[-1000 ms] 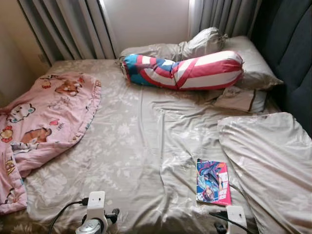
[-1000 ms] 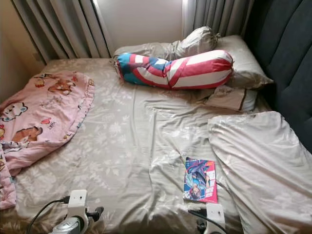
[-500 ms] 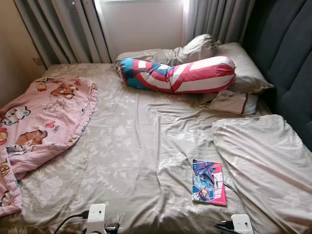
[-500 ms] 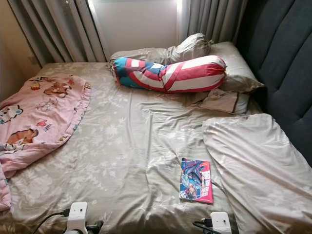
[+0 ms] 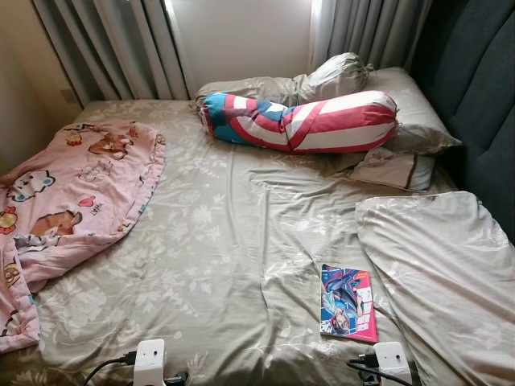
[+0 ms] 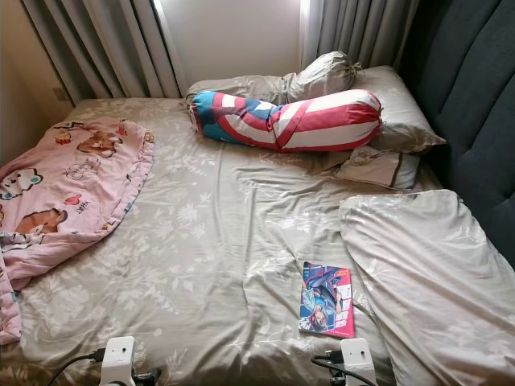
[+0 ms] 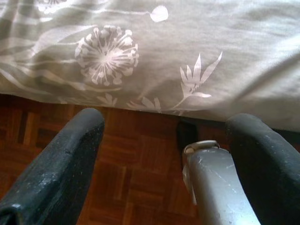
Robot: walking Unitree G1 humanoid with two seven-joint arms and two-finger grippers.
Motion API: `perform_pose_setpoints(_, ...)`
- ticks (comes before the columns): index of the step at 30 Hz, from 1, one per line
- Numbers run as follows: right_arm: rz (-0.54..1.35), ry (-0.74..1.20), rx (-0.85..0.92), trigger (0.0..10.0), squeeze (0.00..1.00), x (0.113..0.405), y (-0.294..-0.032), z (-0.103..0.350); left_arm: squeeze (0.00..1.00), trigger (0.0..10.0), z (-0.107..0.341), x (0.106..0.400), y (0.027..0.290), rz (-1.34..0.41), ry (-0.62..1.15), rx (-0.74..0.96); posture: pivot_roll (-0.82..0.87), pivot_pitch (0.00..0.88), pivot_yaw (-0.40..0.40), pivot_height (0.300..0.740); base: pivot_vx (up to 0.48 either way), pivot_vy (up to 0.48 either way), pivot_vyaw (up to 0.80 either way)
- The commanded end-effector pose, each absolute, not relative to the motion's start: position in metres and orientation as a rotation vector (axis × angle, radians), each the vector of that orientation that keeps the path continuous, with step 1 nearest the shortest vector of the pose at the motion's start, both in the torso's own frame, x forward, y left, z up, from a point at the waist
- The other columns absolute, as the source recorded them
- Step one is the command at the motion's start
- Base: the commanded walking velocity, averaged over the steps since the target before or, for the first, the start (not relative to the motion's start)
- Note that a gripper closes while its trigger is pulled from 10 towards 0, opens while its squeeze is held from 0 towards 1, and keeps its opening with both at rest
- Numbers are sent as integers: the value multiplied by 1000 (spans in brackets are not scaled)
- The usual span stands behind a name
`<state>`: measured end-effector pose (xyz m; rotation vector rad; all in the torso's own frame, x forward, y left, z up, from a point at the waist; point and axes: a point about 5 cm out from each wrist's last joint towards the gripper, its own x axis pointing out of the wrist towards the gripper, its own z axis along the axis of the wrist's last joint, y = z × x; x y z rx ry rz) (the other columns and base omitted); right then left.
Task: Clean up the room
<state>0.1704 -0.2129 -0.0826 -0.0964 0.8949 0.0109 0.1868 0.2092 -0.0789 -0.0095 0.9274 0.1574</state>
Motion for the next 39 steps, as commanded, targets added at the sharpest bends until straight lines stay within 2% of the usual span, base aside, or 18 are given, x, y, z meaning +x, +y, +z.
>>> perform_pose_setpoints(1,7,882,-102,10000,0,173,-216,-81,0,10000,-82,182,208,167,954,-15,-88,0,9,740,0,0,800)
perform_pose_setpoints(9,11,905,-93,10000,0,173,-216,-81,0,10000,-81,185,206,149,945,-7,-90,0,7,740,0,0,767)
perform_pose_setpoints(25,7,910,-73,10000,0,173,-215,-82,0,10000,-81,187,198,124,958,14,-96,4,14,740,0,0,0)
perform_pose_setpoints(39,6,908,-73,10000,0,174,-215,-81,0,10000,-81,188,198,129,960,14,-91,19,16,740,0,372,0)
